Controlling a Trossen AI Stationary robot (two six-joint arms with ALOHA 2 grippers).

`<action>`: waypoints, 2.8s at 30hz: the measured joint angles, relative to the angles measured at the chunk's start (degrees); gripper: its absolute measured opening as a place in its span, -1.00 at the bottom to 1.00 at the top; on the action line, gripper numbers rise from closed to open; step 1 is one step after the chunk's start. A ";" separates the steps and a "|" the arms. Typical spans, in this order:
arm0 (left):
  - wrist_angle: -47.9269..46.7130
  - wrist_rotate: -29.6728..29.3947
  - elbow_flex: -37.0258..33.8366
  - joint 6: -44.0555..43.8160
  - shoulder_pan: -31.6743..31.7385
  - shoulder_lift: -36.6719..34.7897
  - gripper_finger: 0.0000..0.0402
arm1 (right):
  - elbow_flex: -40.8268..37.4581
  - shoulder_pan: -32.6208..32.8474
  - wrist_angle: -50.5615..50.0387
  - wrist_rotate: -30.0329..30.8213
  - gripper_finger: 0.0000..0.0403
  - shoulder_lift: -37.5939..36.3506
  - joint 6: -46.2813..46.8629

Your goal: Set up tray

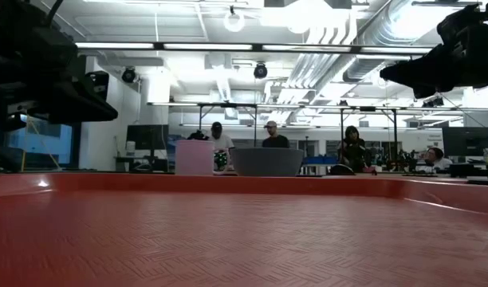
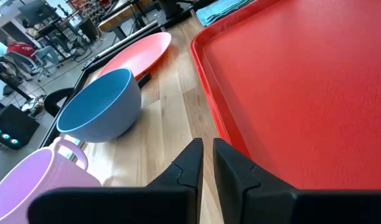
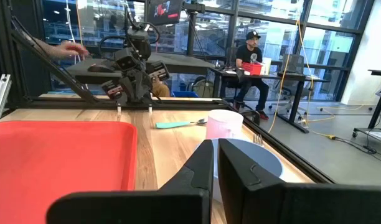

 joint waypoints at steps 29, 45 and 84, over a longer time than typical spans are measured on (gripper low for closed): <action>0.00 -0.01 0.00 -0.01 0.00 0.01 -0.67 | 0.00 0.00 -0.02 0.00 -1.00 0.00 0.00; 0.49 -3.63 -0.01 -10.20 0.01 0.01 -0.67 | 0.00 -0.01 -0.01 -0.02 -1.00 0.00 0.00; 26.00 -17.42 4.77 -22.55 0.01 0.01 -0.67 | -0.07 -0.04 22.90 2.73 -1.00 -0.01 16.54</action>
